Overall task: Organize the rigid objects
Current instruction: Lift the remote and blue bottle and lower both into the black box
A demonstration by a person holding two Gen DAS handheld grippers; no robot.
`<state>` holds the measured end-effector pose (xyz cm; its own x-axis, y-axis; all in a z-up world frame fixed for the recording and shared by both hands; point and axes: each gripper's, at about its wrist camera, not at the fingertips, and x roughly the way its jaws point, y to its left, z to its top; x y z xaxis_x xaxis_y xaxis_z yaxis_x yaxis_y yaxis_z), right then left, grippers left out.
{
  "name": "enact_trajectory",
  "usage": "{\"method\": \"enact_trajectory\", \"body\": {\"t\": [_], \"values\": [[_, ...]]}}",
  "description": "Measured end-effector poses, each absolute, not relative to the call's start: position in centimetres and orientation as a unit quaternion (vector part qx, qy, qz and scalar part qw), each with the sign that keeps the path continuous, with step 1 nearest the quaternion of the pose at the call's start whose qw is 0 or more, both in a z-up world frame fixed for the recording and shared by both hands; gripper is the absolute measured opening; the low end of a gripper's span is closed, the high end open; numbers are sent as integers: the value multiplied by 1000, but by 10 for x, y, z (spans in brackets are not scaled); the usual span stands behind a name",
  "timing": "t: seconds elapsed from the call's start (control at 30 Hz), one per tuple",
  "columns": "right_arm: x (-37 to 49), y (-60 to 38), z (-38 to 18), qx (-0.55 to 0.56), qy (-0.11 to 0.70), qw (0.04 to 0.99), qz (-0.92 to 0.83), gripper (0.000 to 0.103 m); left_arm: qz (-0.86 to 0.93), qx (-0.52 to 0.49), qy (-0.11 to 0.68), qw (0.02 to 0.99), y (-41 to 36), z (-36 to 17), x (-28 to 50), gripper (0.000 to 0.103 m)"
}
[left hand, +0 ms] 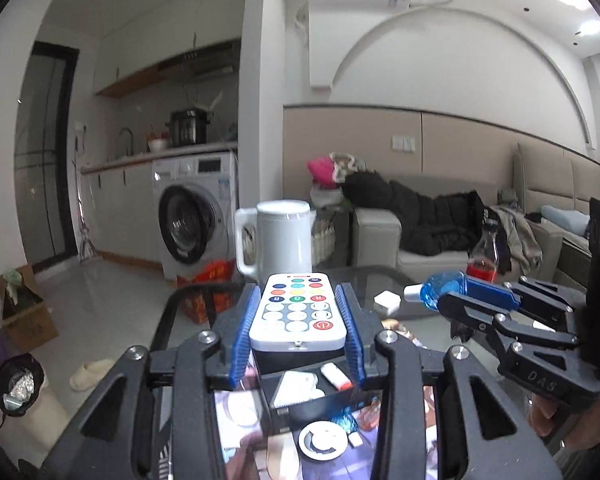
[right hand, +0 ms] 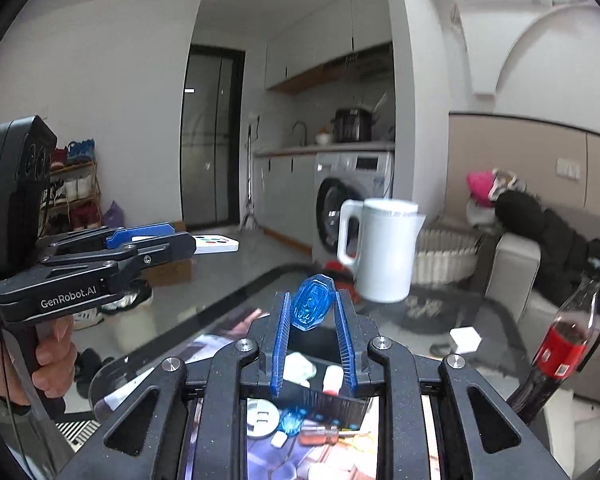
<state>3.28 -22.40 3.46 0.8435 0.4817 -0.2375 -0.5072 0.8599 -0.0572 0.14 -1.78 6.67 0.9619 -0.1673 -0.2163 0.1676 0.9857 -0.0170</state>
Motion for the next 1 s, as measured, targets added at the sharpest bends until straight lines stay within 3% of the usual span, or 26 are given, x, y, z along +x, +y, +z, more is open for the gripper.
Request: {"method": "enact_trajectory", "body": {"t": [0.53, 1.0], "values": [[14, -223, 40, -55, 76, 962, 255, 22, -82, -5, 81, 993, -18, 73, -7, 38], [47, -209, 39, -43, 85, 963, 252, 22, -74, -21, 96, 992, -31, 64, 41, 38]]}}
